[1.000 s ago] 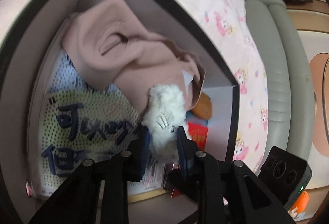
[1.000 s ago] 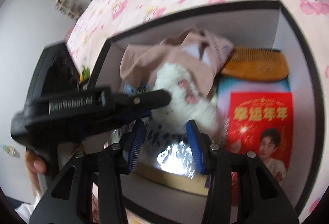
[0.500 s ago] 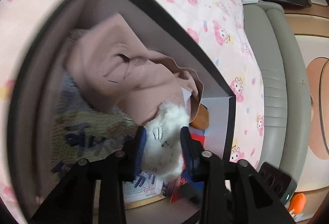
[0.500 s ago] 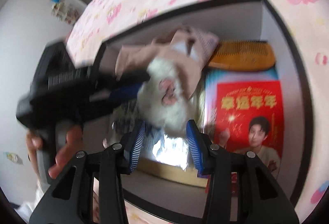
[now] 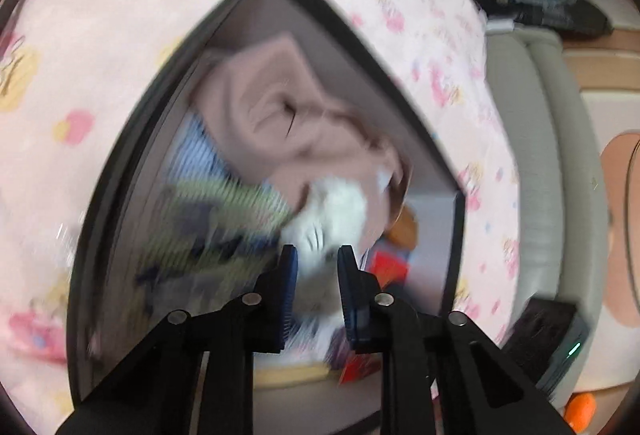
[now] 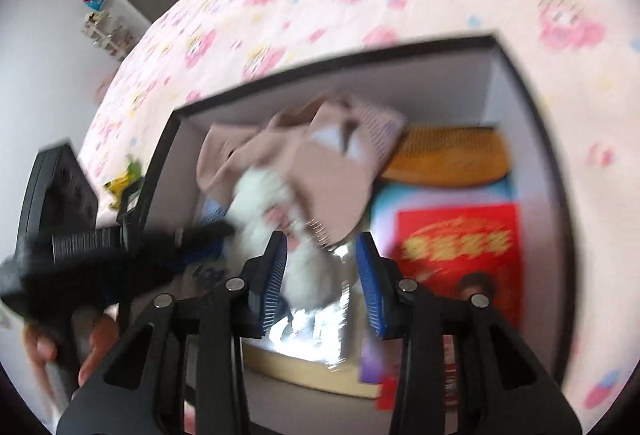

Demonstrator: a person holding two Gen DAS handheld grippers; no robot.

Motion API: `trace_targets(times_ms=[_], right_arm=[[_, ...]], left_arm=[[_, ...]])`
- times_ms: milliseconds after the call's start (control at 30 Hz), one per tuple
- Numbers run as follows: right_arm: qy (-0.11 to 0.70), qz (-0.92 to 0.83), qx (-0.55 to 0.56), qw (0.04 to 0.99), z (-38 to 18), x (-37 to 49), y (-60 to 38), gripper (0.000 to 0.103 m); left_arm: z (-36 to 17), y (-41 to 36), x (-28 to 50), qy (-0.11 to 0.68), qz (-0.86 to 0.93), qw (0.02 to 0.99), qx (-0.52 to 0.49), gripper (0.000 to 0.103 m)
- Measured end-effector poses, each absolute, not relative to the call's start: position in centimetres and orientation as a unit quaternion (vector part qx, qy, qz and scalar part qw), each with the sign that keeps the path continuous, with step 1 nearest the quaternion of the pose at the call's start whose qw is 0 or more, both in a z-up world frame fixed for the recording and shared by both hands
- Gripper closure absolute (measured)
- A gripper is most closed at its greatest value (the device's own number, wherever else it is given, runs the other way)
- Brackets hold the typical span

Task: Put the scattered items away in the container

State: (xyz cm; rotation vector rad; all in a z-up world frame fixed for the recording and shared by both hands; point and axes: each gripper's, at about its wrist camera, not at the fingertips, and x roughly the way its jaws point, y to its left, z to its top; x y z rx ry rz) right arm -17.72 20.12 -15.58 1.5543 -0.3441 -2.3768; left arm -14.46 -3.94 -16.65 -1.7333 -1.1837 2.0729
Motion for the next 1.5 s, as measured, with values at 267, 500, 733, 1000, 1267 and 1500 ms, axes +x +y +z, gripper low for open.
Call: trace_targets(times_ms=[267,500,733,1000,1267,1500], right_arm=[[-0.152,-0.786,0.564,0.204,-15.8,-17.1,20.6,0.056],[-0.070,-0.755,0.604,0.243,-17.9,-16.6,17.2,0.047],[-0.081,-0.796,0.576,0.168,-17.2,-17.6,19.6,0.052],[-0.189,-0.793,0.551,0.179,-15.5,-17.0,23.7,0.049],[-0.155,-0.755,0.601,0.214,-18.1,-17.9,19.8,0.047],[-0.174,-0.777,0.572,0.199,-17.1,-18.1,20.4,0.055]], left_arm=[[-13.8,-5.1,-15.2,-0.348,0.742,0.092,-0.565,0.080],[-14.8,-3.0,-19.8,-0.273,0.740,0.116,-0.603,0.075],[-16.7,-0.4,-19.1,-0.250,0.738,0.091,-0.620,0.075],[-15.6,-0.6,-17.0,-0.275,0.731,0.110,-0.615,0.075],[-18.2,0.3,-18.1,-0.287,0.719,0.093,-0.626,0.072],[-16.4,-0.3,-17.3,-0.322,0.737,0.107,-0.584,0.073]])
